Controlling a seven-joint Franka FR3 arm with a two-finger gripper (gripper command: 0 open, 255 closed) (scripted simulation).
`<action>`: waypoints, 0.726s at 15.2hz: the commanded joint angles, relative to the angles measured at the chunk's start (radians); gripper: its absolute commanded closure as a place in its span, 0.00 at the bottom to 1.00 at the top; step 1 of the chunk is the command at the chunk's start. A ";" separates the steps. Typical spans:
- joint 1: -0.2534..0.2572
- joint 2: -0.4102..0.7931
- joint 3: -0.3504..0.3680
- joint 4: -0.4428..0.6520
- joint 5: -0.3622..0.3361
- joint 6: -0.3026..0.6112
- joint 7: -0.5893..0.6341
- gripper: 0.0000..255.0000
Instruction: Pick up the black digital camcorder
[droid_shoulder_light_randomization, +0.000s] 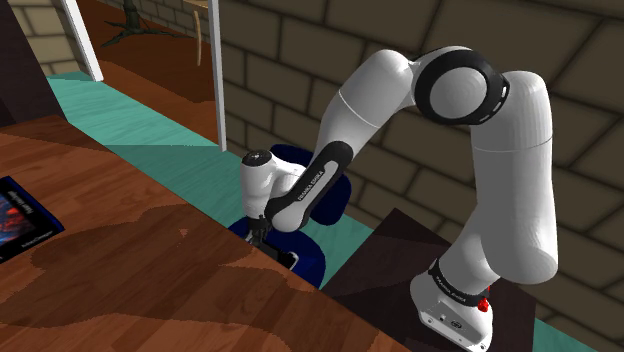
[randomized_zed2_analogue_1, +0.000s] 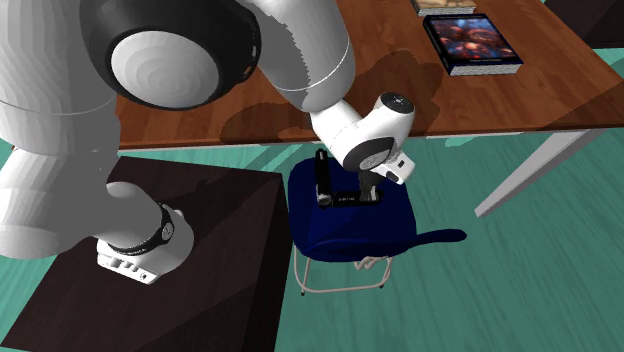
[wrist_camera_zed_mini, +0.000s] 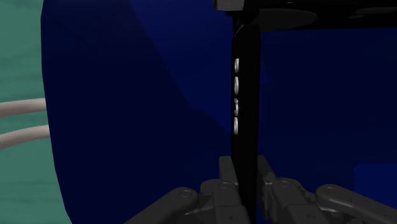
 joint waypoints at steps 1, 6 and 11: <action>-0.003 -0.012 0.004 -0.005 0.004 -0.010 -0.003 1.00; -0.020 -0.075 0.026 -0.023 0.027 -0.056 -0.021 1.00; -0.036 -0.137 0.048 -0.035 0.054 -0.104 -0.041 1.00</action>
